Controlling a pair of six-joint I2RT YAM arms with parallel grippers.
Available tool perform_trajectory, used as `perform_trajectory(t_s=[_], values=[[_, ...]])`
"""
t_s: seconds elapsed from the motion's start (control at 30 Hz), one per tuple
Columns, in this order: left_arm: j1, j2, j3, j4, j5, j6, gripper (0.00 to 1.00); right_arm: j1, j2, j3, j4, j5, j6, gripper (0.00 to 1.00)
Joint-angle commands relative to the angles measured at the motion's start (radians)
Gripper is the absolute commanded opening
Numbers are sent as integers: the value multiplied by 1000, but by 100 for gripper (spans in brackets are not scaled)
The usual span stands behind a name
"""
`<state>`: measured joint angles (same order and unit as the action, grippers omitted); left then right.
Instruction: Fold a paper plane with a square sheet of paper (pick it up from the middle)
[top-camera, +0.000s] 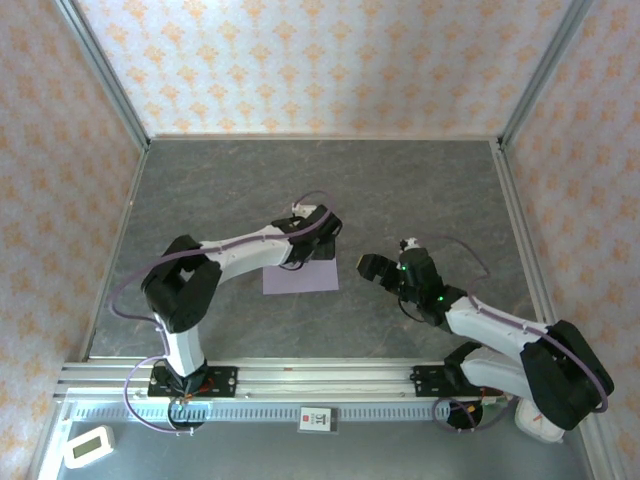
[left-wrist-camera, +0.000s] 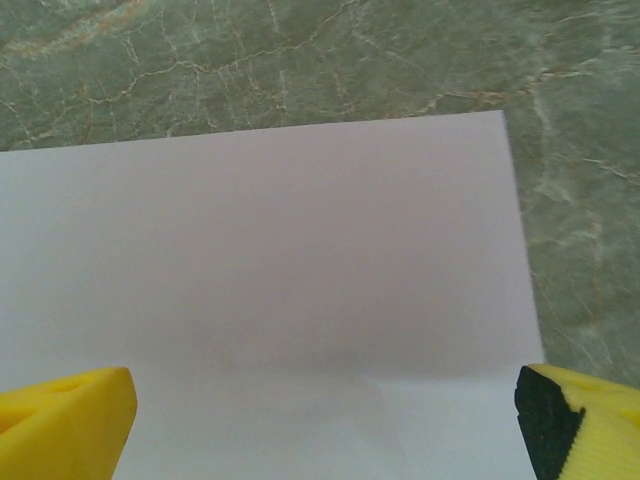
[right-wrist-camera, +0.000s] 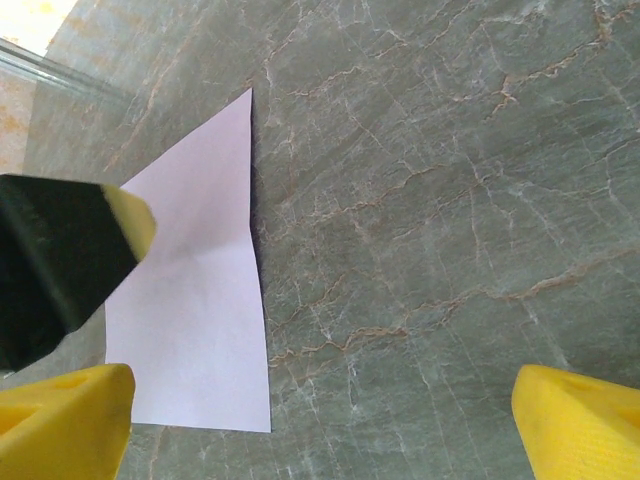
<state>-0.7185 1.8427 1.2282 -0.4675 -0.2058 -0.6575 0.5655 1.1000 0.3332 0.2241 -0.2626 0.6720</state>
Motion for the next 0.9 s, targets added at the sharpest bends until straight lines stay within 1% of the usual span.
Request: perform_trajectory(t_s=[0.0,0.07,0.27,0.4,0.5,0.63,0.67,0.7,0.77,0.87], values=[[8,59,14,-71,1,-39,100,-5,4,35,-3,11,-10,96],[14,97,6,-60,15,-60,100,-6,6,35,0,11,-12,97],[22,139,-31,-26,38,-105,100,-5,8,35,4,11,-12,97],[22,151,-65,2,56,-113,100,-5,5,35,0,15,-16,96],[21,129,-96,18,53,-115,95,-5,3,33,0,17,-18,97],[21,77,-121,20,37,-102,81,-7,7,32,4,16,-18,96],[21,72,-126,22,32,-99,79,-8,8,31,6,16,-18,96],[21,34,-131,20,30,-97,76,-9,10,32,6,16,-18,96],[21,1,-136,17,22,-92,73,-8,13,32,8,13,-18,97],[20,-43,-137,13,15,-80,71,-10,16,33,8,11,-17,97]])
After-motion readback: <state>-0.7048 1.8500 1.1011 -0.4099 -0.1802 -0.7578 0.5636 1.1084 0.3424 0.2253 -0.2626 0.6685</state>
